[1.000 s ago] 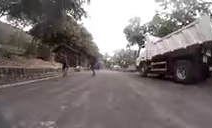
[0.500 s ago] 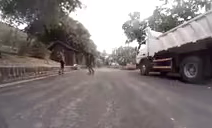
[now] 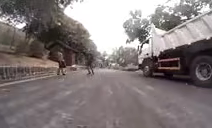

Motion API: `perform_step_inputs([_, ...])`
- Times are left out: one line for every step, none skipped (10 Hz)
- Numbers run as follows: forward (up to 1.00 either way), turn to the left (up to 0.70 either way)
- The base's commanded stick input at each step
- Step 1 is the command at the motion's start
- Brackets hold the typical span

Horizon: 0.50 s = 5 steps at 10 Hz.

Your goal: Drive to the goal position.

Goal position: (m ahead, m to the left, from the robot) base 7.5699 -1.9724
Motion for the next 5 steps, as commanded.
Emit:
perform_step_inputs([1.0, 0.0])
perform_step_inputs([1.0, 0.0])
perform_step_inputs([1.0, 0.0])
perform_step_inputs([1.0, 0.0])
perform_step_inputs([1.0, 0.0])
